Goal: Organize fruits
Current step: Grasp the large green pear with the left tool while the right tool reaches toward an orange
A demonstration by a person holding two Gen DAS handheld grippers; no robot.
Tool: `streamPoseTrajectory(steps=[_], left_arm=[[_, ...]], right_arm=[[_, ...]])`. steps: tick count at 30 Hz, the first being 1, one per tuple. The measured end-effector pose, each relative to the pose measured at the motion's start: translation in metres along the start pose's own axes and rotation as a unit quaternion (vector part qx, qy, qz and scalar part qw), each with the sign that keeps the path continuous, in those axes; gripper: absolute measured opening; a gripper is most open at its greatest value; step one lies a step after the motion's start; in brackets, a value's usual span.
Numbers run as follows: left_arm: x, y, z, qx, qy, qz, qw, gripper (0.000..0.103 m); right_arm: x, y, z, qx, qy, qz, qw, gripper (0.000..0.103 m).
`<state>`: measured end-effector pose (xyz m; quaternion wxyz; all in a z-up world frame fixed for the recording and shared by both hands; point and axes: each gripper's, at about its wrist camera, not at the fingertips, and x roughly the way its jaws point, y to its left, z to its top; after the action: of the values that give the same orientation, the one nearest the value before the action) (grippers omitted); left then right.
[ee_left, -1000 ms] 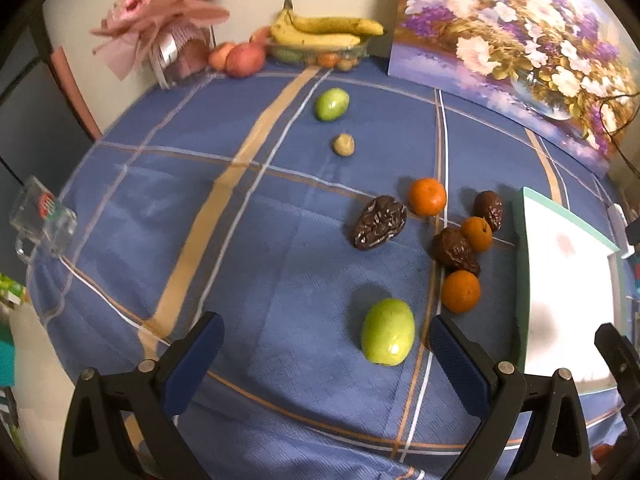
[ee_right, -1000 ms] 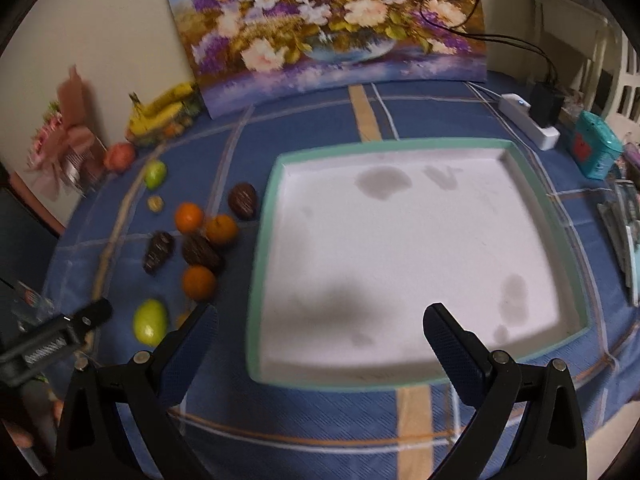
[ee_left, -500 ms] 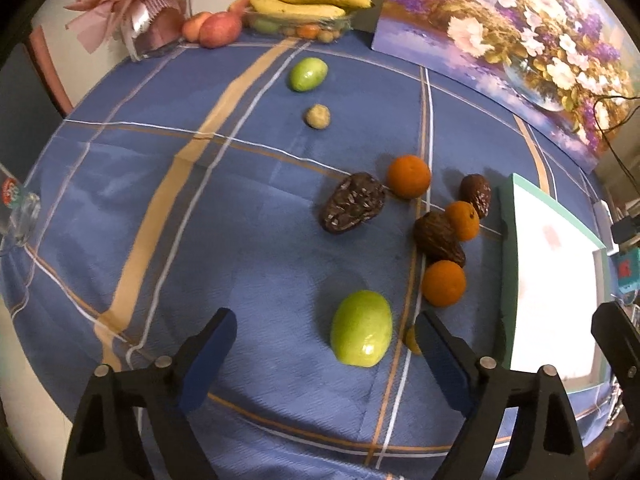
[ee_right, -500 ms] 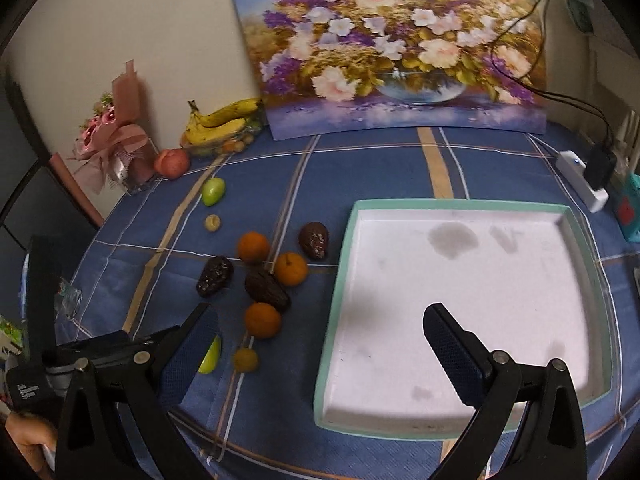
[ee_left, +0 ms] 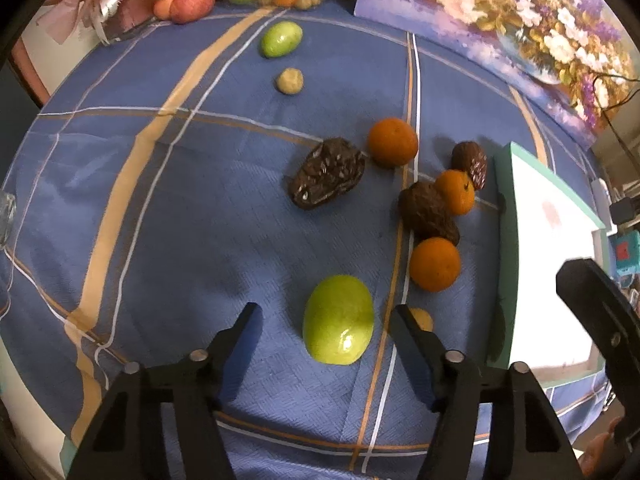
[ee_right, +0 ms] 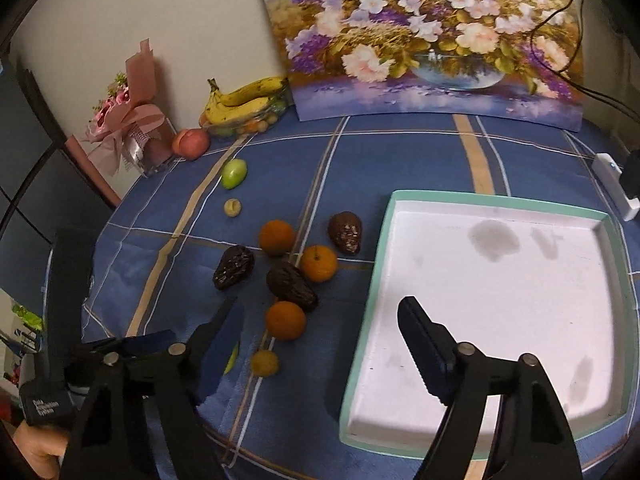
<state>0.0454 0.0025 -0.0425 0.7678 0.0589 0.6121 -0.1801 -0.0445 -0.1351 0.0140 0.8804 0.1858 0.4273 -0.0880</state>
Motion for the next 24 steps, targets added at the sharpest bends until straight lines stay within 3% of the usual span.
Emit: streamPoseTrajectory(steps=[3,9,16,19,24], left_arm=[[0.006,0.002,0.000,-0.006,0.015,-0.001,0.9999,0.060],[0.006,0.002,-0.001,-0.004,0.018,-0.026,0.9995,0.042],[0.008,0.024,0.002,-0.048,0.003,0.005,0.9988,0.041],[0.006,0.043,0.004,-0.081,-0.006,0.023,0.9964,0.041],[0.014,0.059,0.003,-0.113,-0.013,0.020,0.9934,0.041]], right_arm=[[0.005,0.006,0.001,-0.007,0.007,0.005,1.000,0.068],[0.010,0.013,0.004,-0.001,0.014,0.013,1.000,0.067],[0.020,0.021,0.006,0.003,0.027,0.024,0.999,0.066],[0.028,0.025,0.004,0.000,0.045,0.022,0.999,0.058],[0.052,0.037,-0.007,-0.018,0.093,0.018,0.995,0.048]])
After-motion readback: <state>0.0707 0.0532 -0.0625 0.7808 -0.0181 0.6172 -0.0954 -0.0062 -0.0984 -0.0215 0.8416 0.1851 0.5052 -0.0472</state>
